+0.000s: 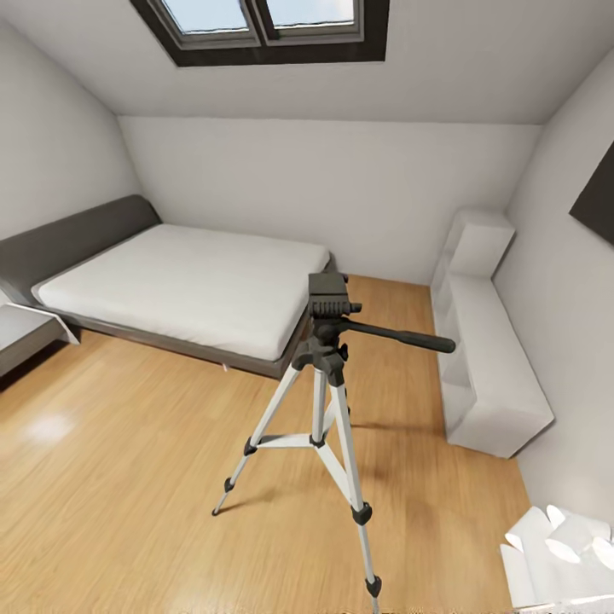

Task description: Attach the digital camera to the camera tripod in the bedroom.

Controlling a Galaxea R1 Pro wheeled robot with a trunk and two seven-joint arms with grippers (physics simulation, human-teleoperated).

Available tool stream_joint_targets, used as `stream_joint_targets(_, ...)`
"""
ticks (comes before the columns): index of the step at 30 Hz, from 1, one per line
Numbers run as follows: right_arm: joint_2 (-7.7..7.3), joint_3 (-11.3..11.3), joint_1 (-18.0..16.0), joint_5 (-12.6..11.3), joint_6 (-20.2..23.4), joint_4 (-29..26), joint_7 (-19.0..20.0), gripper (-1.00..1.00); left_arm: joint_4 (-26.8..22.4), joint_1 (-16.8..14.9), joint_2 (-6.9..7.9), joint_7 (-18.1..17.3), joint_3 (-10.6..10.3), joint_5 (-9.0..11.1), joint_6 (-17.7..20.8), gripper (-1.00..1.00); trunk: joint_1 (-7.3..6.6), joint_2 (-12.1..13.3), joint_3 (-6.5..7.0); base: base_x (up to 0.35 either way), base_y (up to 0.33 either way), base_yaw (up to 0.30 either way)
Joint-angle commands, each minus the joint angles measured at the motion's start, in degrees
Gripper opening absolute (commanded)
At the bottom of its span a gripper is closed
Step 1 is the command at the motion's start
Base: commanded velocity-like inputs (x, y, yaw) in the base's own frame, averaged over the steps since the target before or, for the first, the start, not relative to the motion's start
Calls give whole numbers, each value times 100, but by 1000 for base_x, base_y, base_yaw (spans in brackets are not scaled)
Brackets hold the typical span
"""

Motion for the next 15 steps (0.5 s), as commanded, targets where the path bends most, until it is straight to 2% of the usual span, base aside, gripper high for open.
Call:
stream_joint_targets(1,-1,-28,-8,52,-29,17,-20,100,7,-4,0,-30,-48,47,-16,-100,2,-10,-19,0,0,0)
stream_joint_targets(15,-2,-28,-8,53,-29,17,-23,100,7,-4,0,-29,-48,47,-16,-100,2,-10,-148,0,0,0)
